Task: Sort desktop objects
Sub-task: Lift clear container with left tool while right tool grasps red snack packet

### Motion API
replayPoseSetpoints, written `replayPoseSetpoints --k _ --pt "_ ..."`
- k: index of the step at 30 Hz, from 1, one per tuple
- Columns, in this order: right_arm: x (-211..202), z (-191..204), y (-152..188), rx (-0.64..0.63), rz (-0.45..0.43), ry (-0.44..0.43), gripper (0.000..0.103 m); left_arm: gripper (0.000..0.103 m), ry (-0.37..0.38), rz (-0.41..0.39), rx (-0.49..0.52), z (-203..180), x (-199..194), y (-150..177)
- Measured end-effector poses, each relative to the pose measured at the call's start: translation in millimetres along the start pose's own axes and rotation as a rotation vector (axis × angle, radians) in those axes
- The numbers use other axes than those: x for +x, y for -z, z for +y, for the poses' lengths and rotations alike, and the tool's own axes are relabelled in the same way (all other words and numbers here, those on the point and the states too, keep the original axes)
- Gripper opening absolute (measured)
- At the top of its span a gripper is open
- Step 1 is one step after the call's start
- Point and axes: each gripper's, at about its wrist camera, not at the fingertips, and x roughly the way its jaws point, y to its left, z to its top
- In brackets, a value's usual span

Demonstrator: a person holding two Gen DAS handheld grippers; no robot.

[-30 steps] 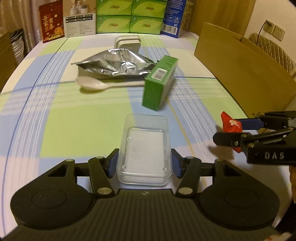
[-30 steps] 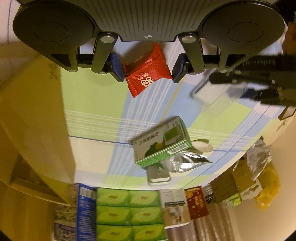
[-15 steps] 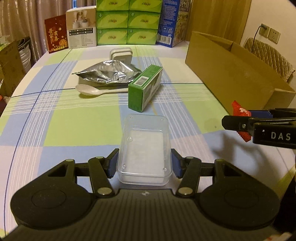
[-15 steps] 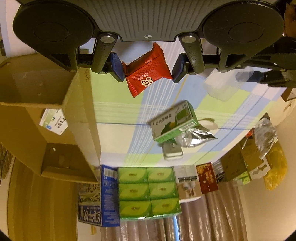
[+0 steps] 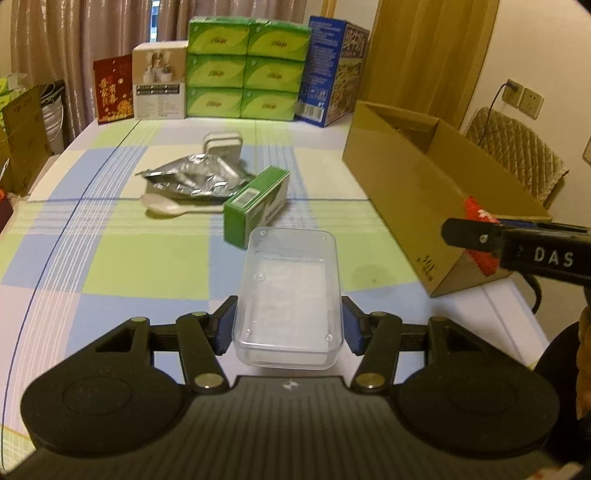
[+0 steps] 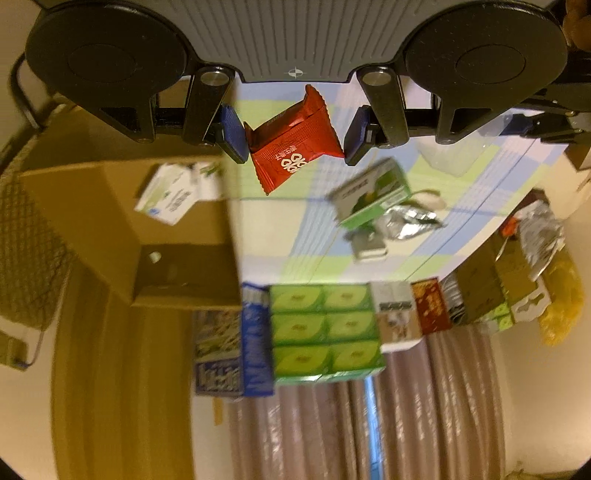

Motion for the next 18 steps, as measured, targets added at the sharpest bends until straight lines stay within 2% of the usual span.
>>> replayPoseSetpoints --k 10,18 --pt "-29 -54 -27 0.057 -0.074 0.091 0.054 0.052 0.059 -0.039 0.061 -53 -3 -29" --pt "-34 -100 -34 0.069 -0.079 0.151 0.054 0.052 0.121 -0.057 0.113 -104 6 -55"
